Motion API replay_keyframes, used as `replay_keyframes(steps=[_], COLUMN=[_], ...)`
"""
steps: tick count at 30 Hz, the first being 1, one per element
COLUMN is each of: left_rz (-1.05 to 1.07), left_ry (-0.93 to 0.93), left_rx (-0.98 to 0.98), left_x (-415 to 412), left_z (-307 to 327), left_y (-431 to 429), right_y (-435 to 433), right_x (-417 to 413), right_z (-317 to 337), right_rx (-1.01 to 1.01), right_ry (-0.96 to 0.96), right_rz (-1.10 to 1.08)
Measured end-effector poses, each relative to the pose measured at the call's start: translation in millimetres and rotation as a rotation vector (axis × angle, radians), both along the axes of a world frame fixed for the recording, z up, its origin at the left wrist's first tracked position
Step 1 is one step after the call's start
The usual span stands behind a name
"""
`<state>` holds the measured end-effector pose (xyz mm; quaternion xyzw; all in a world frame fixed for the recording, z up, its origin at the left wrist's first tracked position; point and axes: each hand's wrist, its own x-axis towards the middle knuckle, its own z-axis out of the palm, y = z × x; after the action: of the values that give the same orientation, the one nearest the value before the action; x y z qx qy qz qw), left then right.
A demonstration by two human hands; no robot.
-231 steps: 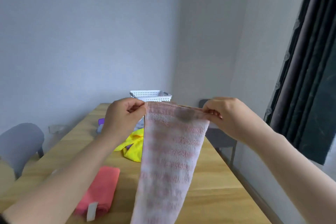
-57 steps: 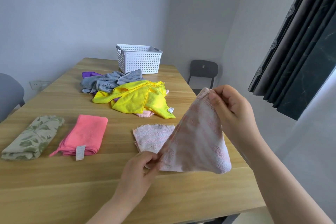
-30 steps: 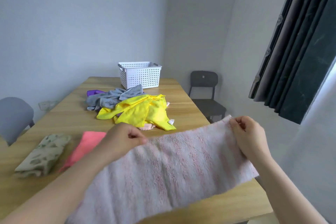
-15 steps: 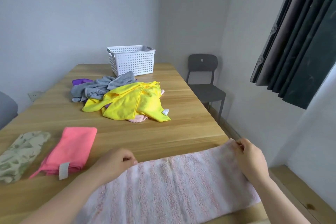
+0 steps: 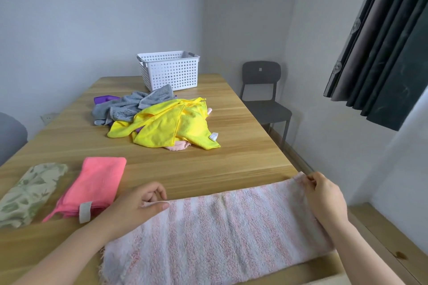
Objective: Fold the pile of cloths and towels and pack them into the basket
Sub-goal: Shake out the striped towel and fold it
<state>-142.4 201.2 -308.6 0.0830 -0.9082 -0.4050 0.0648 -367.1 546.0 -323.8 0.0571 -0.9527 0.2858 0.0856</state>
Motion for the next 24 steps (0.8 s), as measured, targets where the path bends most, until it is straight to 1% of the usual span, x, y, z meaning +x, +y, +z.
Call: replay_keyframes(steps=[5,9,12,16,17,19,21,22,24], left_rz=[0.085,0.147,0.177,0.279,0.302,0.316,0.288,0.259,0.197], left_ry=[-0.019,0.048,0.067,-0.023,-0.013,0.119,0.202,0.197,0.110], left_rx=[-0.219,-0.257,-0.357,-0.536,-0.608,-0.741,-0.699,-0.638,-0.499], left_x=[3.5,8.2,8.6,4.0,1.9,-2.1,-3.2,-3.0,-1.4], left_z=[-5.6,-12.8,-17.3,-14.6,-13.1,-11.3,-9.4,-9.8,-14.4], left_y=[-10.9,-14.3,-16.6,-15.7,-13.5,-5.2,14.5,27.2,53.1], right_y=[-3.3,-4.5,-4.2,-3.7,-3.7,-3.5,-0.8,1.2,7.8], right_x=[4.2,7.1,7.2,8.6,9.0,9.5,10.2,10.8,13.7], right_z=[1.8,4.6,5.5,6.7,7.1,9.4,12.1,13.5,15.9], right_rx=[0.050,0.072,0.070,0.077,0.070,0.047,-0.001,-0.028,-0.033], right_ry=[0.011,0.014,0.011,0.003,-0.001,-0.009,-0.021,-0.027,-0.041], right_rz=[-0.027,-0.021,-0.024,-0.026,-0.023,-0.009,0.020,0.035,0.048])
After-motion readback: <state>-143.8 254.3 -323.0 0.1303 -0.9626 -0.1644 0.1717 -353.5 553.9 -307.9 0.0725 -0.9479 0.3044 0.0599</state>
